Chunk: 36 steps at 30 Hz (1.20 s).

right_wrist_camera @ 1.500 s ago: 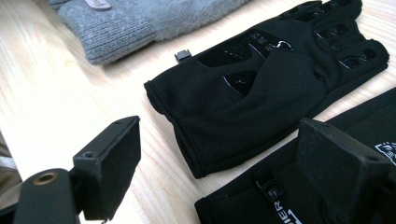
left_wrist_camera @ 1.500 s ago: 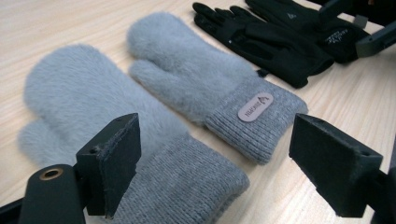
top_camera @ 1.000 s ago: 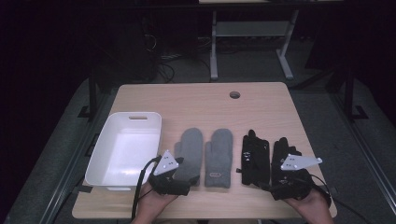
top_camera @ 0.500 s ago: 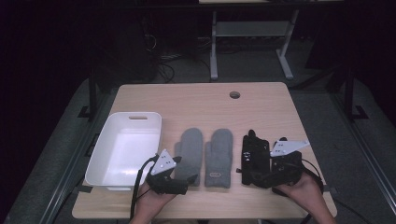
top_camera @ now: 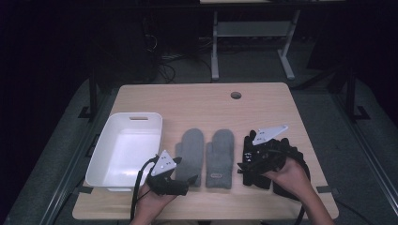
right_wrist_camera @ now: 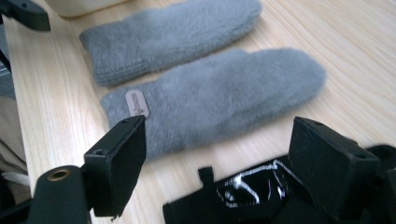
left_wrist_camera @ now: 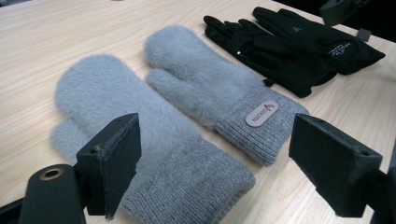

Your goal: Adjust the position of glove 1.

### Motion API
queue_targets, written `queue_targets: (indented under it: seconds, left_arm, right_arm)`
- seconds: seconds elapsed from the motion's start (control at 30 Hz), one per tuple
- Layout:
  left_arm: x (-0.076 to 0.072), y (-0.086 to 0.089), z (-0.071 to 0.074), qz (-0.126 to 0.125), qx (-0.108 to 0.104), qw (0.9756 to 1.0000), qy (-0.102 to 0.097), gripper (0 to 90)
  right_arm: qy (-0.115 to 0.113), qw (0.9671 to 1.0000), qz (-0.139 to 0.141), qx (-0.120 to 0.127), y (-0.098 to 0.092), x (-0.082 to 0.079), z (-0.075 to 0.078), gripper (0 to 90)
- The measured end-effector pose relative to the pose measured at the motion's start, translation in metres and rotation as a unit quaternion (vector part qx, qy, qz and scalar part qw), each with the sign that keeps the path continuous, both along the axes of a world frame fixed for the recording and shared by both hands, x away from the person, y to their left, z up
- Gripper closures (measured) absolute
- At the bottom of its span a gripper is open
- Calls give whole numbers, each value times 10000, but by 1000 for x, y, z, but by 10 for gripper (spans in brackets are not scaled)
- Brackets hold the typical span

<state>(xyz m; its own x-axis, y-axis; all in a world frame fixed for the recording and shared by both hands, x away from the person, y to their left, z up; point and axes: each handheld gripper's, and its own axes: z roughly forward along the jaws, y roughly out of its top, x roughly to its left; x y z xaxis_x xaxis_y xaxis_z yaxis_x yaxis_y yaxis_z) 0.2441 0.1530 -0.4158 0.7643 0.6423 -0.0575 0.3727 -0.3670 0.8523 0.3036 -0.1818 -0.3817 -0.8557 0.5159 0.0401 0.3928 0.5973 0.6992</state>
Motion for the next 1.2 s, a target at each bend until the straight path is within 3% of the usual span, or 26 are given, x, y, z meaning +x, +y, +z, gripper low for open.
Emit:
queue_targets:
  seconds: [0.2,0.57,0.9,1.2]
  left_arm:
    - [-1,1,1,21,-38,10000,12,164]
    - [-2,1,1,-2,-7,10000,-17,165]
    - [-3,0,0,13,-40,10000,1,165]
    - [-3,2,1,14,10,10000,6,165]
  right_arm:
    - [-17,9998,91,-170,10,10,3,203]
    - [211,9986,306,-379,31,28,1,192]
    - [226,9956,544,-724,55,45,-4,232]
    - [301,9916,670,-1066,73,55,-19,299]
